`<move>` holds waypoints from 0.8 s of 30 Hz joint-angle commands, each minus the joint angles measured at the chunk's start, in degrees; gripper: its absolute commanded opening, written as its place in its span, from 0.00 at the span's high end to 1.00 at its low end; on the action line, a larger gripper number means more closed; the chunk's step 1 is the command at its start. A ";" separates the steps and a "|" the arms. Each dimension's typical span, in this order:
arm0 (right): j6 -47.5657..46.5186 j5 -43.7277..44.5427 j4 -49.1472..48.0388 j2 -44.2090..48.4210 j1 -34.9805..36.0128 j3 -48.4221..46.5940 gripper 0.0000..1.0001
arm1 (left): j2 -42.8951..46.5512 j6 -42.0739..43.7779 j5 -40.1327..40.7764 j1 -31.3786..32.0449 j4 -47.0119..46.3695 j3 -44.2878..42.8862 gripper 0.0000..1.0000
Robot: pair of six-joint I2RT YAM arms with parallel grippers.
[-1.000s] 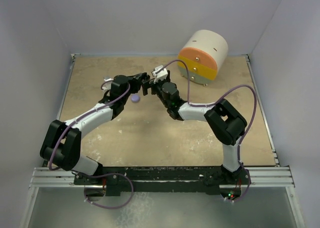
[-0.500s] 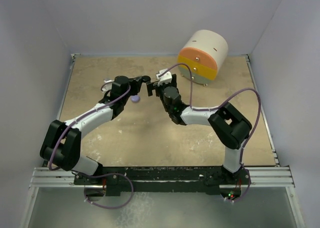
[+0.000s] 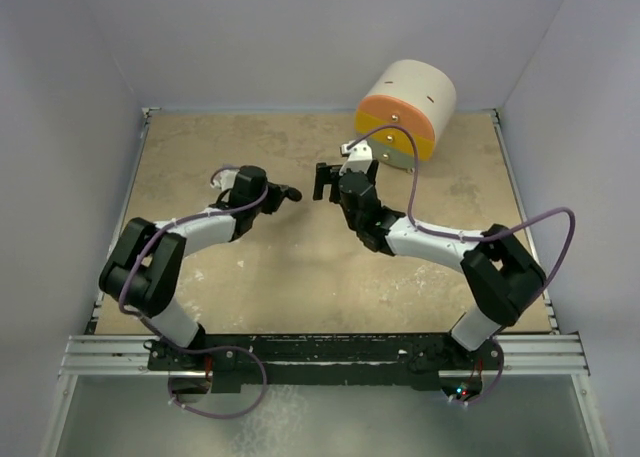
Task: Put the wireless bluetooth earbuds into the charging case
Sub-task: Close the charging case, then place the charging case at the center of the board.
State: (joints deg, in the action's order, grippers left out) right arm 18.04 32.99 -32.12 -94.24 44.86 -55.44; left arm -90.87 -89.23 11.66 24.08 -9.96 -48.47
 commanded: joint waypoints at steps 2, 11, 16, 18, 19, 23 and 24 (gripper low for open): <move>3.94 -1.08 3.61 6.94 -1.12 1.38 0.00 | -7.04 11.29 -6.57 0.27 -8.46 0.32 1.00; 3.58 -4.27 3.29 10.41 -3.41 5.27 0.00 | -16.18 22.53 -6.50 2.29 -4.07 -11.49 1.00; 3.42 -6.73 2.94 11.70 -4.52 5.80 0.00 | -22.03 27.72 -11.98 2.53 0.32 -18.61 0.64; 3.18 -8.69 2.37 12.32 -5.29 6.11 0.00 | -21.76 29.98 -10.31 2.56 3.65 -20.34 0.53; 3.21 -9.77 2.16 12.59 -5.96 6.32 0.00 | -20.89 30.99 -8.71 2.56 4.82 -20.58 0.50; 4.90 -15.84 1.97 13.32 -10.59 7.46 0.00 | -13.47 34.85 -0.77 1.84 12.58 -22.31 0.42; 5.78 -17.67 2.02 13.44 -12.09 7.78 0.00 | -10.74 35.29 1.30 1.05 13.93 -21.94 0.41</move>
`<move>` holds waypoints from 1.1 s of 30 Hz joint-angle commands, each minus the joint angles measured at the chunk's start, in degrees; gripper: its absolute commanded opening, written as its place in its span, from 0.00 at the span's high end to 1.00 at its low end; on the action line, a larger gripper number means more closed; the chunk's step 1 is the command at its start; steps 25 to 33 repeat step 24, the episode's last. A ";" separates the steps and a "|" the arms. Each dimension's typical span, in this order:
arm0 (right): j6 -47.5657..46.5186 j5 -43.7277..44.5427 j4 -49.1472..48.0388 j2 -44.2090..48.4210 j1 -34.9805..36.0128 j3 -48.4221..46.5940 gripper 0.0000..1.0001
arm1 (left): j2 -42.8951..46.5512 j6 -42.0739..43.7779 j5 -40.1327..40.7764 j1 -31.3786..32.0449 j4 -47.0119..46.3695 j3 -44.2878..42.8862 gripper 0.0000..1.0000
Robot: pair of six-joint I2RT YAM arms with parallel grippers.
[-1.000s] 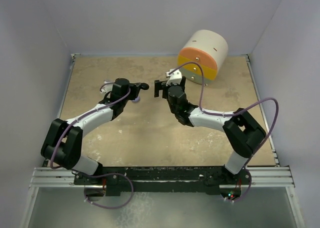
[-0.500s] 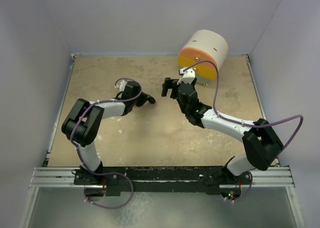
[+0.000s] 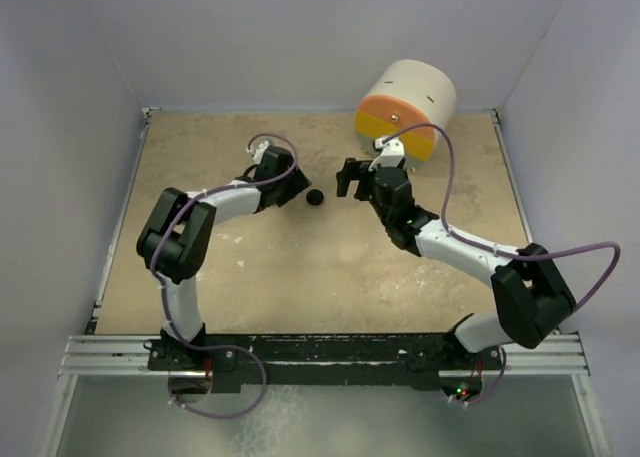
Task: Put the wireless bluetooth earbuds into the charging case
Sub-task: Place the charging case at the center of the board, then reset both arms
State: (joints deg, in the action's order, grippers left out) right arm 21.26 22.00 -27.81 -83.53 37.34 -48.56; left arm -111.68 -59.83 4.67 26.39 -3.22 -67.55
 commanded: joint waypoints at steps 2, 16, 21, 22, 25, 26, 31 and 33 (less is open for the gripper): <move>5.04 -7.75 -2.24 3.00 -7.86 1.40 0.00 | 16.29 6.10 10.67 -4.60 8.14 -0.50 0.39; 16.51 -3.88 4.05 5.29 -24.15 0.90 0.00 | 39.10 8.75 8.08 -31.64 13.01 13.77 0.32; 15.53 -4.46 4.96 4.91 -24.40 0.36 0.00 | 39.39 9.35 5.76 -32.98 12.55 15.31 0.31; 15.36 -4.70 4.91 4.95 -24.46 0.51 0.00 | 39.55 9.24 4.95 -33.20 11.98 15.74 0.30; 15.16 -5.17 4.90 5.08 -24.51 0.87 0.00 | 39.94 9.41 4.60 -33.34 10.88 16.42 0.30; 15.16 -5.17 4.90 5.08 -24.51 0.87 0.00 | 39.94 9.41 4.60 -33.34 10.88 16.42 0.30; 15.16 -5.17 4.90 5.08 -24.51 0.87 0.00 | 39.94 9.41 4.60 -33.34 10.88 16.42 0.30; 15.16 -5.17 4.90 5.08 -24.51 0.87 0.00 | 39.94 9.41 4.60 -33.34 10.88 16.42 0.30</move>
